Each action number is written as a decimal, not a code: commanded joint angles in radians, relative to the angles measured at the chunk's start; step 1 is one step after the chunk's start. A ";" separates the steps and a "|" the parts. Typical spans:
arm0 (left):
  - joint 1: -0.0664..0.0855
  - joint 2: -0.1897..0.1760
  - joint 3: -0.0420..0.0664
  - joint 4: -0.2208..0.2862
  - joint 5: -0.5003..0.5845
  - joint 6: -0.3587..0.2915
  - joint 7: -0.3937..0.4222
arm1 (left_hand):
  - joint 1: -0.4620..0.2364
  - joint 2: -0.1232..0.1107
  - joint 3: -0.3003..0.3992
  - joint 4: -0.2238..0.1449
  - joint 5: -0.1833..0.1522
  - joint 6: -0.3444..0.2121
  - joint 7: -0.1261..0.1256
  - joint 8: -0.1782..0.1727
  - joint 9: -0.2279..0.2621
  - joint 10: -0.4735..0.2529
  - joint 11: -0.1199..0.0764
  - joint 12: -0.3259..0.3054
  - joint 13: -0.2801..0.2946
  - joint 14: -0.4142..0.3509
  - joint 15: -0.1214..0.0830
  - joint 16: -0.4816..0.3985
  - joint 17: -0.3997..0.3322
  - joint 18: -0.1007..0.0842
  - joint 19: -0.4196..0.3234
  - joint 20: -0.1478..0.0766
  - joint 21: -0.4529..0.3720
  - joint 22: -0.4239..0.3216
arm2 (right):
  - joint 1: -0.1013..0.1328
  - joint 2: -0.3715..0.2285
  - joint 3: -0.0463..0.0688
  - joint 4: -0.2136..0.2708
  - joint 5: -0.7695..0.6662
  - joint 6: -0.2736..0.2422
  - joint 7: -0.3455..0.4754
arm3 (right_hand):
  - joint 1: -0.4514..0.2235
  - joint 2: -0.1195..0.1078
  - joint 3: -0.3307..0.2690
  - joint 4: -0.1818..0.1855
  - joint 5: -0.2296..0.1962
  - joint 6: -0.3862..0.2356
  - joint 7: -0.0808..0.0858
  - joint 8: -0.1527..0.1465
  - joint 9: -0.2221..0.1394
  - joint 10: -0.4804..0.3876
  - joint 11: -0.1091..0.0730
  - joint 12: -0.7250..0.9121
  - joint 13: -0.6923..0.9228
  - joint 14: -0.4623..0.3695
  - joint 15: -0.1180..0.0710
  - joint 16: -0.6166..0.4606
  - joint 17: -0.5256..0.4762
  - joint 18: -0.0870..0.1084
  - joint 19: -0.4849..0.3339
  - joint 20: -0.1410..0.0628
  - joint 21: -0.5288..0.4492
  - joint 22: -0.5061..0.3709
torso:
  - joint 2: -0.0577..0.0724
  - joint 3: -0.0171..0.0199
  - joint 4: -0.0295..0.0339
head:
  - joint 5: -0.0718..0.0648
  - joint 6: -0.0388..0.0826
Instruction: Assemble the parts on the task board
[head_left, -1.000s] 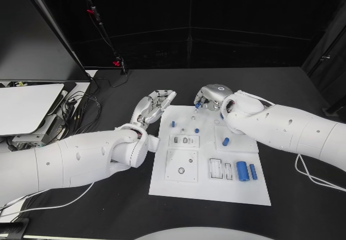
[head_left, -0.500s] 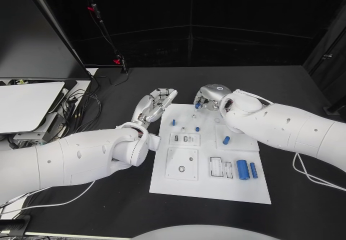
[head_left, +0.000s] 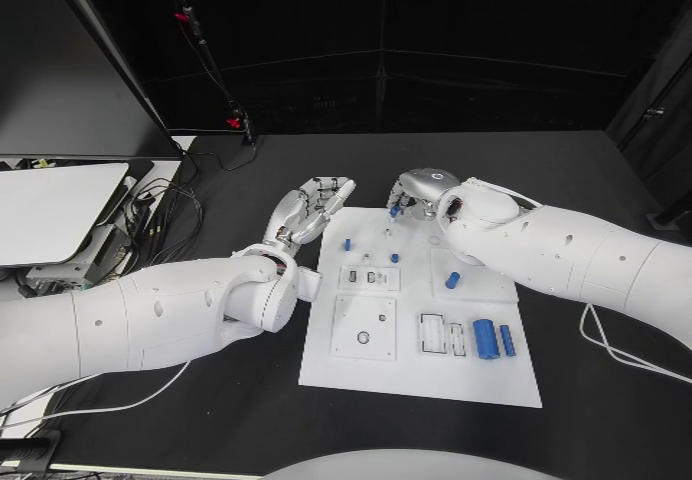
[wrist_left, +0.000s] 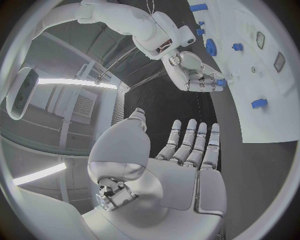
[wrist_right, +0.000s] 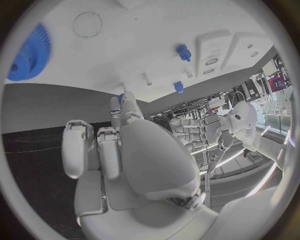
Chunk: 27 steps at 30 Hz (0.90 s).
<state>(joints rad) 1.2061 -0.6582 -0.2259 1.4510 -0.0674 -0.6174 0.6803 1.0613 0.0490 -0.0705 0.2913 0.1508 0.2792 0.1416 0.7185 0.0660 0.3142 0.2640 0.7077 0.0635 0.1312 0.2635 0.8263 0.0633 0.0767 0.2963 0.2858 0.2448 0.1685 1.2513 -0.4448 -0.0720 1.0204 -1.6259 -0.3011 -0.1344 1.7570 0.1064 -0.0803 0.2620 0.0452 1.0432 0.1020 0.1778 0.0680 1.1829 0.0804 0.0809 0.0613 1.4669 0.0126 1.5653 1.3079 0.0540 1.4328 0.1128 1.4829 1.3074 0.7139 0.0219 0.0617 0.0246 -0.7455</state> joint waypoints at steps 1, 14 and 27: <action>0.001 0.000 0.001 0.002 -0.007 0.006 0.276 | 0.001 0.011 -0.006 0.001 0.006 0.008 0.155 -0.004 -0.001 0.005 0.001 -0.003 0.000 0.006 -0.001 0.001 0.001 0.019 0.000 0.003 0.004 -0.001 | 0.001 0.005 0.001 -0.004 -0.004 0.022 -0.013 | 0.006 -0.004 0.005 0.005 0.003 0.022 0.031 0.000 0.001 0.002 0.005 -0.008 -0.001 0.104 0.008 0.006 0.263 -0.006 0.001 0.006 0.001 0.064 | 0.000 0.0001 0.0003 | 0.000 -0.001; 0.001 -0.001 0.001 0.000 -0.007 0.005 0.270 | 0.001 0.011 -0.006 0.001 0.006 0.008 0.155 -0.004 -0.001 0.005 0.001 -0.003 0.000 0.006 -0.001 0.001 0.001 0.019 0.000 0.003 0.004 -0.001 | -0.001 0.012 0.001 -0.005 -0.004 0.041 -0.016 | 0.006 -0.006 0.006 0.007 0.003 0.021 0.031 -0.003 0.001 0.001 0.006 -0.011 -0.001 0.104 0.009 0.006 0.263 -0.006 -0.001 0.007 0.000 0.062 | 0.000 0.0001 -0.0005 | 0.003 -0.004; 0.001 -0.002 0.001 -0.002 -0.007 0.004 0.267 | 0.001 0.012 -0.006 0.001 0.007 0.007 0.156 -0.004 -0.001 0.005 0.001 -0.003 0.000 0.006 -0.001 0.000 0.001 0.019 0.001 0.003 0.005 -0.001 | -0.002 0.025 0.001 -0.019 -0.004 0.067 -0.031 | 0.003 -0.010 0.007 0.012 0.003 0.017 0.033 -0.011 0.000 -0.001 0.008 -0.016 -0.001 0.104 0.011 0.006 0.263 -0.005 -0.003 0.008 -0.001 0.060 | 0.000 -0.0002 -0.0001 | 0.003 -0.004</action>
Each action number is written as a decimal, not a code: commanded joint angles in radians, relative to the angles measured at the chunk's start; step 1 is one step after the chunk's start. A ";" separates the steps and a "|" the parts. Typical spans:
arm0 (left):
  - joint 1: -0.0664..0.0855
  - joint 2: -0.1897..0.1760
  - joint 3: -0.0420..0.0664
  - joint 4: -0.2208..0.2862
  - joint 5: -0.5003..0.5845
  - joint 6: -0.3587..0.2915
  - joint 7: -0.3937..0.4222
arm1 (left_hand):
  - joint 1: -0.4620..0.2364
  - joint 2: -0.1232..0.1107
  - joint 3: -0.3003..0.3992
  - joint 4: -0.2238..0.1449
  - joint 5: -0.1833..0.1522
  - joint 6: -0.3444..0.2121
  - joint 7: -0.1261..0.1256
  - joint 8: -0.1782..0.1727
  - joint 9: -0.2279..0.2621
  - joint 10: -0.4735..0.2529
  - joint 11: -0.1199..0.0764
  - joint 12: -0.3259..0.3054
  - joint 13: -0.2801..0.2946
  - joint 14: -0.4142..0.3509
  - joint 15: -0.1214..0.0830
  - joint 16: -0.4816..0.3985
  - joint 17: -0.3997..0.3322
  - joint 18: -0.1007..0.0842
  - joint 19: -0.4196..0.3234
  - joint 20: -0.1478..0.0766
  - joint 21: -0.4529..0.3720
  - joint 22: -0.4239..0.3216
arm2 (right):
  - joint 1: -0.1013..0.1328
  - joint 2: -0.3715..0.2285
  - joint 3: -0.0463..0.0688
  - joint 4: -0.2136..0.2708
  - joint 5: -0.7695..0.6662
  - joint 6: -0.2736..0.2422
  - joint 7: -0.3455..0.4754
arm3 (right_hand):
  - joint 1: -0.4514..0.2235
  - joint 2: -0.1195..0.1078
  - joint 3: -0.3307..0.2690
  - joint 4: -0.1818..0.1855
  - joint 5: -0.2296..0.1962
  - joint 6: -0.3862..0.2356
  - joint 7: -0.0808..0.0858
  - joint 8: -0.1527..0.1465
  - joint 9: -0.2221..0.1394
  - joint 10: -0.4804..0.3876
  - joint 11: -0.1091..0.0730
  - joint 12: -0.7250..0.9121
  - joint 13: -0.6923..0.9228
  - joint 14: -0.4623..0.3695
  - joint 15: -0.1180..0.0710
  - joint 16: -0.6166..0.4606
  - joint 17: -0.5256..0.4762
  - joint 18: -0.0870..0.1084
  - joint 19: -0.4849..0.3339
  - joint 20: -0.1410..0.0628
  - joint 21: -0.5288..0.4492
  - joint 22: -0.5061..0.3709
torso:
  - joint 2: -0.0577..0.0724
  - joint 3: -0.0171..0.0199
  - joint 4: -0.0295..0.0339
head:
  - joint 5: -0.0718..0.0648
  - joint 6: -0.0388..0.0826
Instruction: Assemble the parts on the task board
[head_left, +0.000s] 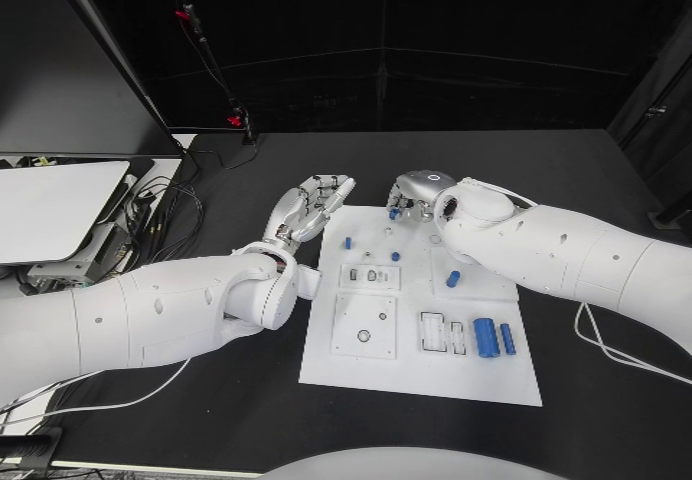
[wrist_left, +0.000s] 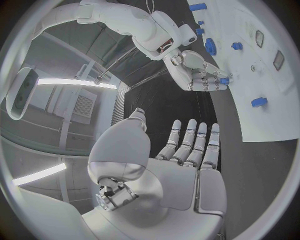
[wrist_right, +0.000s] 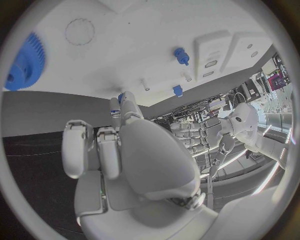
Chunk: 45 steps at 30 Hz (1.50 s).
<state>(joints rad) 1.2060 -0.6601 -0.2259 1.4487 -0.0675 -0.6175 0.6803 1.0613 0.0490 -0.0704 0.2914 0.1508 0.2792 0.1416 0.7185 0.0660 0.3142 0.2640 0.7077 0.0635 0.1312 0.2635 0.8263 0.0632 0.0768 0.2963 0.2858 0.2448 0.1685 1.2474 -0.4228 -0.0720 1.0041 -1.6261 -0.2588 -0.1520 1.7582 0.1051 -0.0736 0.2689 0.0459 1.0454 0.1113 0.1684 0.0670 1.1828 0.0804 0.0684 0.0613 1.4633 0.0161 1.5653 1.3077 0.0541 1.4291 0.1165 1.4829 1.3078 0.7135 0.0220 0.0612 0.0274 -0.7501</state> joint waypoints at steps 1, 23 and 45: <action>0.001 0.000 0.001 0.001 -0.007 0.004 0.266 | 0.001 0.012 -0.006 0.001 0.007 0.007 0.156 -0.004 -0.001 0.005 0.001 -0.003 0.000 0.006 -0.001 0.000 0.001 0.019 0.001 0.003 0.005 -0.001 | 0.002 0.004 0.001 -0.003 -0.004 0.029 -0.017 | 0.002 -0.010 0.001 0.006 0.003 0.013 0.024 -0.003 0.001 -0.002 0.009 -0.005 -0.001 0.107 0.008 0.006 0.263 -0.005 0.000 0.005 -0.002 0.058 | 0.000 -0.0003 0.0004 | 0.000 -0.001; 0.001 0.003 0.001 -0.002 -0.007 0.004 0.262 | 0.002 0.014 -0.007 0.001 0.008 0.007 0.156 -0.005 -0.001 0.005 0.001 -0.004 0.000 0.006 -0.001 0.000 0.001 0.019 0.000 0.003 0.005 -0.001 | -0.003 -0.016 0.000 0.006 0.053 -0.137 0.065 | -0.209 -0.155 -0.011 0.022 0.001 -0.365 -0.057 -0.111 -0.008 -0.195 0.065 -0.004 0.003 0.104 0.053 0.003 0.248 0.028 -0.095 0.060 -0.077 -0.081 | 0.000 -0.0002 0.0003 | 0.001 0.000; 0.002 0.001 0.001 -0.010 -0.007 0.000 0.259 | 0.004 0.015 -0.009 0.000 0.009 0.007 0.155 -0.006 -0.001 0.005 0.001 -0.004 0.000 0.006 -0.001 0.000 0.001 0.018 0.001 0.004 0.006 0.000 | 0.031 -0.455 0.001 0.424 0.845 -0.293 0.357 | -0.305 -0.153 0.045 0.015 0.005 -0.222 0.071 -0.069 0.008 -0.084 0.031 0.078 0.026 0.022 0.022 -0.078 -0.040 0.066 -0.211 0.033 -0.208 -0.264 | -0.010 -0.0044 -0.0060 | -0.041 0.015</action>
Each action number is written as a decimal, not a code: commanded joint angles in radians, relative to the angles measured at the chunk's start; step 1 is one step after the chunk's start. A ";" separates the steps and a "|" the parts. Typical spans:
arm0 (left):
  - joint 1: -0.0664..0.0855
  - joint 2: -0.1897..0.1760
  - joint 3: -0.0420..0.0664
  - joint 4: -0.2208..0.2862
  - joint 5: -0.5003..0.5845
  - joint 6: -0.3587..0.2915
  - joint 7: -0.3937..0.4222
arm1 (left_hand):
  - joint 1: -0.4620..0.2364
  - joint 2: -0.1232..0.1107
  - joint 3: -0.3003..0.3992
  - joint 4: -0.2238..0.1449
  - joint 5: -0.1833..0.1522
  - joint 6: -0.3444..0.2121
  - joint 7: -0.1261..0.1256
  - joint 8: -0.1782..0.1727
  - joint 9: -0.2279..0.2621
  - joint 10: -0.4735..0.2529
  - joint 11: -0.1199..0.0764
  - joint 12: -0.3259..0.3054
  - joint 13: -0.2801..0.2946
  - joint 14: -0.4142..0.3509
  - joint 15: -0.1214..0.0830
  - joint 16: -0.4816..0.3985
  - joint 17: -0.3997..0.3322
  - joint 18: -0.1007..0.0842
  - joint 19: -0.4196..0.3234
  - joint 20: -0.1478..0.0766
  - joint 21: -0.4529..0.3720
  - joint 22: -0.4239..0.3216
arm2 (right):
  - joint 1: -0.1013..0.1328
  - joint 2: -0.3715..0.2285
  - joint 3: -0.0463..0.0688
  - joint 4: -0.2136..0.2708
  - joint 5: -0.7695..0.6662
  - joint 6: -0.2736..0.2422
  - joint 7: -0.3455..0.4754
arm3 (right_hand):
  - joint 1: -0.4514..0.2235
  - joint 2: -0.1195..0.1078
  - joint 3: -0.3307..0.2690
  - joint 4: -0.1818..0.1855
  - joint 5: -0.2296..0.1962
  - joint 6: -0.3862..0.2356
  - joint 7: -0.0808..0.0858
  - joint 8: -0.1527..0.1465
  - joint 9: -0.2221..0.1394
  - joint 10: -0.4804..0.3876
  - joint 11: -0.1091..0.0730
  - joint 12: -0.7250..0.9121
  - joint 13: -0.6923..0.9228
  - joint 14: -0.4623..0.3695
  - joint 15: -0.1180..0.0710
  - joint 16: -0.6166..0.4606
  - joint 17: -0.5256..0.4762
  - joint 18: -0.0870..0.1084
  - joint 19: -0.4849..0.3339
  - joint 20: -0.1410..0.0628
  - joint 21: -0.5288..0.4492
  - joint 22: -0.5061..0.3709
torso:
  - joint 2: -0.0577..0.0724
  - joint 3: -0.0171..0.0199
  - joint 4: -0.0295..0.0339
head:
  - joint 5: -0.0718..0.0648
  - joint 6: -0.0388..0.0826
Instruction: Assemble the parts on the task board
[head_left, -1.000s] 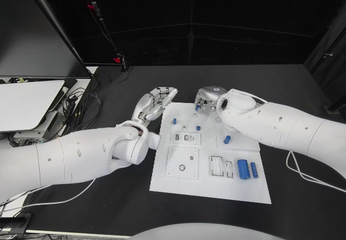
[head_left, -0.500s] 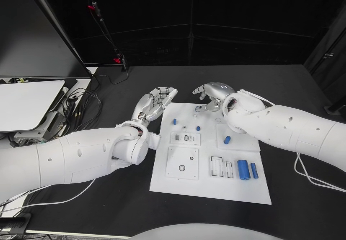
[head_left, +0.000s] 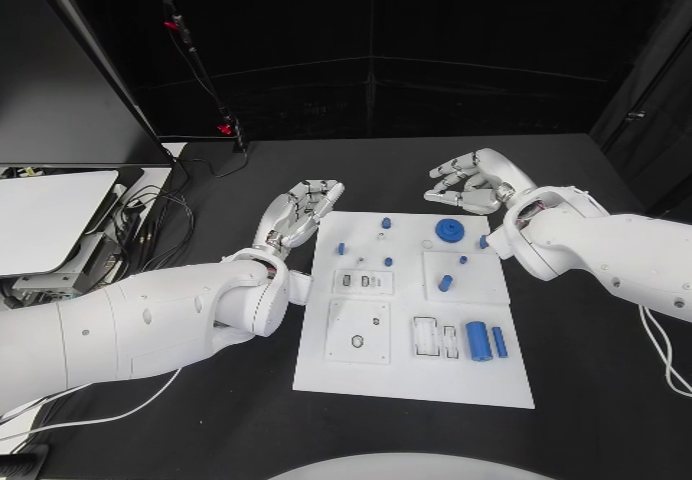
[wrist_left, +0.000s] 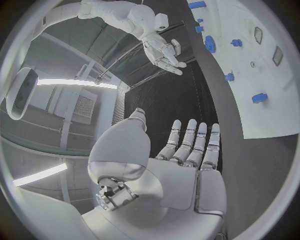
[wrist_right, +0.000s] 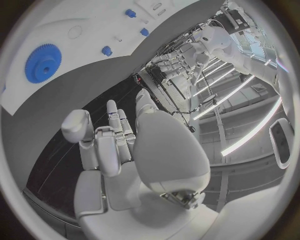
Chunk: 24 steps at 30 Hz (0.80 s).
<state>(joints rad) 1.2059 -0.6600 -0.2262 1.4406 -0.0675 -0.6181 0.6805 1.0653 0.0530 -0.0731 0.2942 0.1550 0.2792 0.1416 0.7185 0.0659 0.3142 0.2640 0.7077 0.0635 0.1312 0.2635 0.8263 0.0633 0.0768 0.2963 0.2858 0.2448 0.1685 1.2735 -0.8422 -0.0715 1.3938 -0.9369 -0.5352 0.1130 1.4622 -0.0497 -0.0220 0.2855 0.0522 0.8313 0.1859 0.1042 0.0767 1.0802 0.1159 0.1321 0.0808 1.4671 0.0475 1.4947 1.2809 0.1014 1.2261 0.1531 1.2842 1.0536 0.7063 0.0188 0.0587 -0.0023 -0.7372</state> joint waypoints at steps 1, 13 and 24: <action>0.002 0.001 0.001 -0.002 -0.006 0.000 0.259 | -0.001 0.011 -0.006 -0.002 0.005 0.007 0.155 -0.006 -0.001 0.005 0.001 -0.004 0.000 0.006 -0.001 0.000 0.001 0.018 0.001 0.004 0.006 0.000 | 0.005 -0.049 0.000 0.041 0.158 -0.015 0.095 | -0.009 0.004 -0.007 -0.003 0.000 -0.012 -0.007 -0.007 -0.003 0.033 -0.010 0.025 0.011 0.018 -0.013 -0.009 -0.016 0.019 -0.009 -0.006 -0.013 -0.012 | -0.002 -0.0007 -0.0028 | -0.016 0.003; 0.002 0.004 0.000 -0.007 -0.006 0.001 0.258 | -0.001 0.011 -0.006 -0.002 0.005 0.007 0.155 -0.006 -0.001 0.005 0.001 -0.004 0.000 0.006 -0.001 0.000 0.001 0.018 0.001 0.004 0.006 0.000 | 0.008 -0.110 -0.001 0.016 -0.005 0.078 0.055 | -0.053 0.019 -0.054 0.000 0.002 -0.120 -0.092 0.030 0.001 -0.194 -0.074 0.854 0.683 -0.174 -0.051 -0.108 -0.252 0.064 -0.302 -0.046 -0.279 -0.267 | -0.001 0.0000 -0.0022 | -0.067 0.027; 0.002 0.002 0.000 -0.006 -0.006 0.001 0.257 | -0.001 0.011 -0.006 -0.002 0.005 0.007 0.155 -0.006 -0.001 0.005 0.001 -0.004 0.000 0.006 -0.001 0.000 0.001 0.018 0.001 0.004 0.006 0.000 | 0.006 -0.071 -0.002 -0.085 -0.185 0.089 0.030 | -0.109 0.035 -0.063 -0.007 0.162 -0.088 -0.065 0.200 0.031 0.491 -0.059 1.439 1.490 0.104 -0.031 0.076 0.290 -0.070 0.220 -0.031 0.221 0.413 | 0.000 0.0002 -0.0009 | -0.081 0.037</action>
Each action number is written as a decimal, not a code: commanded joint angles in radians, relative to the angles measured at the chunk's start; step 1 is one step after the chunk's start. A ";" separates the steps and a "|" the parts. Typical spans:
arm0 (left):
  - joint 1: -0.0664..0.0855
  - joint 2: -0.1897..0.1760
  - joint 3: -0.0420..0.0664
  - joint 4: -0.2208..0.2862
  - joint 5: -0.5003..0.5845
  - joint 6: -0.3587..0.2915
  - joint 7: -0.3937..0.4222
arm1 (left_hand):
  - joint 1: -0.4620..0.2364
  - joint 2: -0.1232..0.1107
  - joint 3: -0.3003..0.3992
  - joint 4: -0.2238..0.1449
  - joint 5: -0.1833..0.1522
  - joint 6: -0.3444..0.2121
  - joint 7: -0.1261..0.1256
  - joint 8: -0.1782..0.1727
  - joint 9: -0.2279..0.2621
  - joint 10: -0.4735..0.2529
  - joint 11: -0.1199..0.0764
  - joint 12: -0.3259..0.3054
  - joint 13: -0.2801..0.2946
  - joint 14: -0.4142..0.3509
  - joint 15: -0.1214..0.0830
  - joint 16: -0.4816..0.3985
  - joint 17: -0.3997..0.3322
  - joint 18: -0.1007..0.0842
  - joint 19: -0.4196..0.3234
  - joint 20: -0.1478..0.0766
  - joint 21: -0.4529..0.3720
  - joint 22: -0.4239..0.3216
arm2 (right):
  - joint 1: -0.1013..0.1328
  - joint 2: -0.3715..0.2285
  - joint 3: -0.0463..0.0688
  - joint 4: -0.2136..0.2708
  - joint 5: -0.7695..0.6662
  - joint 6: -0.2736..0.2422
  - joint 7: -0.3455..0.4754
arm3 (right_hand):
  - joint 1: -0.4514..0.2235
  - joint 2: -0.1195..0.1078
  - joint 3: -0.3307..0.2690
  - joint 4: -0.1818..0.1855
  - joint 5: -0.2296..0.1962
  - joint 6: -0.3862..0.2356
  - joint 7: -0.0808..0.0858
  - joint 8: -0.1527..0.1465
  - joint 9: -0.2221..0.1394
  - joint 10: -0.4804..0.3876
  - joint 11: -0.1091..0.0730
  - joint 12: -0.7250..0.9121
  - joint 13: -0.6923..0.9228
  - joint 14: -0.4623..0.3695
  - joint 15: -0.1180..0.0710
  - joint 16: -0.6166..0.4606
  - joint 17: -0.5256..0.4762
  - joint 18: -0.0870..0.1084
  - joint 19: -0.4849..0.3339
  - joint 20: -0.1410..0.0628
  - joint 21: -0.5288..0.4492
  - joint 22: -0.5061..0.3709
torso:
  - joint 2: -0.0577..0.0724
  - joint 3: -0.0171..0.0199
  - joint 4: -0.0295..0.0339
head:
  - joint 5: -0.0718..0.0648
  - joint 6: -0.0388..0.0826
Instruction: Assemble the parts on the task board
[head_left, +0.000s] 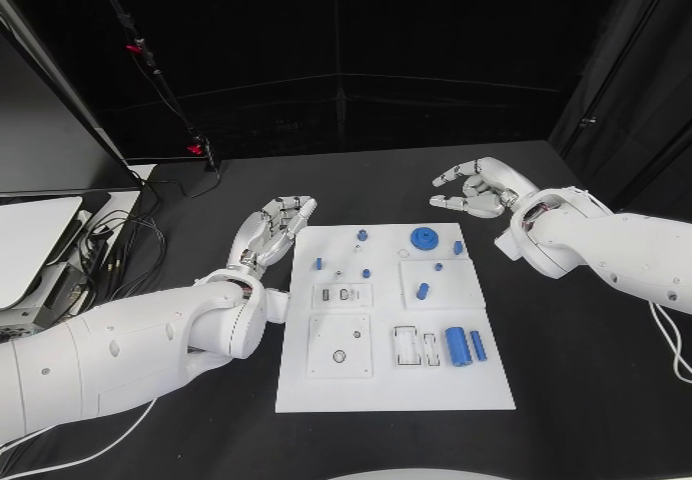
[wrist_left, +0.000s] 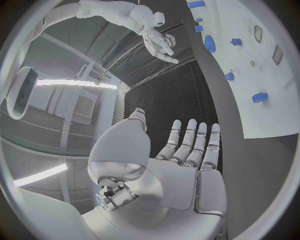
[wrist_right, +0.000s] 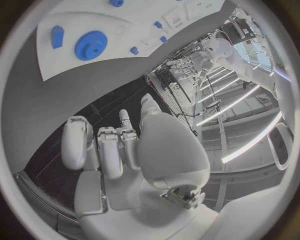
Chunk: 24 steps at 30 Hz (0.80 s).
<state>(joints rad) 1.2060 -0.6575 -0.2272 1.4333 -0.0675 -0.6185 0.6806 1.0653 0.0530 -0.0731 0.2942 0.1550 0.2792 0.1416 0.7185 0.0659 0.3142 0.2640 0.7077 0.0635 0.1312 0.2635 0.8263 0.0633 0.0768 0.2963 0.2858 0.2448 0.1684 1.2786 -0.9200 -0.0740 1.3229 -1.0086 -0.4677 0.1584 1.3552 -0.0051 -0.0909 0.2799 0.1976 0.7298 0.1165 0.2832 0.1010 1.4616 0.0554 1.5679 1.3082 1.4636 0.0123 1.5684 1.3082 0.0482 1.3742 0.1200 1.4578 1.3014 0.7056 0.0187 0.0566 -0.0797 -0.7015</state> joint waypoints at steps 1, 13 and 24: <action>0.002 0.000 0.001 0.001 -0.006 0.001 0.257 | -0.001 0.011 -0.006 -0.002 0.005 0.007 0.155 -0.006 -0.001 0.005 0.001 -0.004 0.000 0.006 -0.001 0.000 0.001 0.018 0.001 0.004 0.006 0.000 | 0.000 0.011 0.000 -0.023 -0.132 0.023 -0.022 | 0.001 -0.015 0.010 -0.004 0.031 0.022 0.010 0.038 0.013 0.109 0.004 0.003 0.263 0.107 0.005 0.002 0.263 -0.038 0.158 0.003 0.094 0.238 | 0.001 0.0002 0.0010 | -0.004 0.000; 0.000 -0.001 0.000 0.001 -0.006 0.003 0.257 | 0.002 0.012 -0.008 -0.003 0.006 0.007 0.155 -0.006 -0.001 0.006 0.001 -0.003 0.001 0.006 -0.001 0.001 0.001 0.018 0.001 0.004 0.006 0.000 | -0.010 0.068 0.000 -0.099 -0.273 0.112 -0.119 | 0.005 -0.084 0.067 0.001 0.073 -0.028 0.057 0.126 0.044 0.109 0.051 0.003 0.263 0.107 0.043 0.002 0.263 -0.048 0.197 0.042 0.113 0.269 | 0.000 -0.0003 0.0012 | -0.004 -0.005; 0.000 -0.003 0.000 0.001 -0.006 0.002 0.255 | 0.002 0.012 -0.008 -0.003 0.006 0.007 0.155 -0.006 -0.001 0.006 0.001 -0.003 0.001 0.006 -0.001 0.001 0.001 0.018 0.001 0.004 0.006 0.000 | -0.020 0.101 0.000 -0.123 -0.374 0.181 -0.185 | 0.016 -0.167 0.141 0.008 0.143 -0.032 0.064 0.156 0.048 0.109 0.063 0.003 0.263 0.107 0.052 0.002 0.263 -0.048 0.197 0.056 0.113 0.269 | 0.000 0.0003 0.0013 | -0.003 -0.008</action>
<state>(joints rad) 1.2046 -0.6597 -0.2281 1.4333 -0.0675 -0.6184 0.6805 1.0655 0.0533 -0.0771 0.2902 0.1549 0.2792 0.1416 0.7186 0.0660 0.3142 0.2640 0.7077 0.0635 0.1312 0.2635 0.8263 0.0633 0.0768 0.2963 0.2858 0.2448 0.1685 1.2582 -0.8214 -0.0744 1.2017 -1.3190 -0.3457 0.0232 1.3713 -0.1660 0.0444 0.2897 0.3370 0.7010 0.1776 0.4347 0.1488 1.4651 0.1128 1.5683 1.3079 1.4686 0.0609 1.5683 1.3079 0.0068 1.4665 0.1719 1.5676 1.3079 0.7055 0.0184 0.0576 -0.0833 -0.7089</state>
